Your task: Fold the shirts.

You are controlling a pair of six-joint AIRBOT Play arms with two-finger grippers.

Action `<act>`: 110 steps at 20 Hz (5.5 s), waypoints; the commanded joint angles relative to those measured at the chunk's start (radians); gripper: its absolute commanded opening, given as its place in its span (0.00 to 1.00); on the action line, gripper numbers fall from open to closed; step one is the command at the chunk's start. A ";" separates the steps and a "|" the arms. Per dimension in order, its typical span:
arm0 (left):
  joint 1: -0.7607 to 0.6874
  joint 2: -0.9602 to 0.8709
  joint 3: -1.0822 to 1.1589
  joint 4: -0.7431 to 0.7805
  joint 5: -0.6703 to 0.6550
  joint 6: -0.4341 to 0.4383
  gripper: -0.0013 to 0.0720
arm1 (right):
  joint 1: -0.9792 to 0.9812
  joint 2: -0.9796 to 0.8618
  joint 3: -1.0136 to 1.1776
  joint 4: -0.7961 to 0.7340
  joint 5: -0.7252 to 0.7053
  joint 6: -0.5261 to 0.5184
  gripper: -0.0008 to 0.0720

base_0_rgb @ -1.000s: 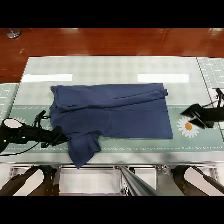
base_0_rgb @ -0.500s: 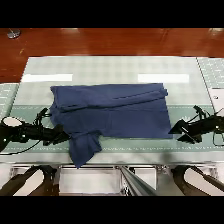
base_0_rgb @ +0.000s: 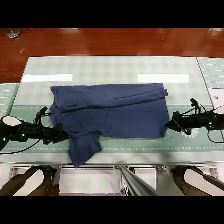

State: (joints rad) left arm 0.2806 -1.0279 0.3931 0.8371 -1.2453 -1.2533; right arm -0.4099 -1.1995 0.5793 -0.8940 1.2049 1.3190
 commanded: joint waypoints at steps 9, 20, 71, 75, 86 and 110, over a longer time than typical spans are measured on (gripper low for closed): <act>0.133 -0.041 0.297 -0.017 0.046 0.011 0.05 | 0.003 -0.086 0.275 0.067 0.044 -0.022 0.04; 0.006 -0.518 0.705 -0.184 0.189 -0.064 0.05 | 0.061 -0.415 0.654 0.257 -0.007 -0.018 0.04; -0.881 -0.401 0.718 -0.022 0.579 -0.042 0.05 | 0.163 0.387 0.414 -0.186 0.221 0.119 0.04; -0.991 -0.687 1.036 -0.022 0.441 -0.122 0.05 | 0.163 0.466 0.410 -0.185 0.239 0.153 0.04; -1.228 -0.977 1.331 -0.098 0.377 -0.301 0.05 | 0.163 0.468 0.410 -0.128 0.194 0.169 0.04; -0.255 0.566 0.297 0.138 0.138 -0.186 0.05 | 0.929 -0.453 0.995 -0.064 -0.127 0.271 0.04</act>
State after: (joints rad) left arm -0.0071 -0.7341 0.9623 0.9592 -1.1465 -1.4151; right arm 0.4225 -1.4502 1.4063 -0.9733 1.0973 1.5764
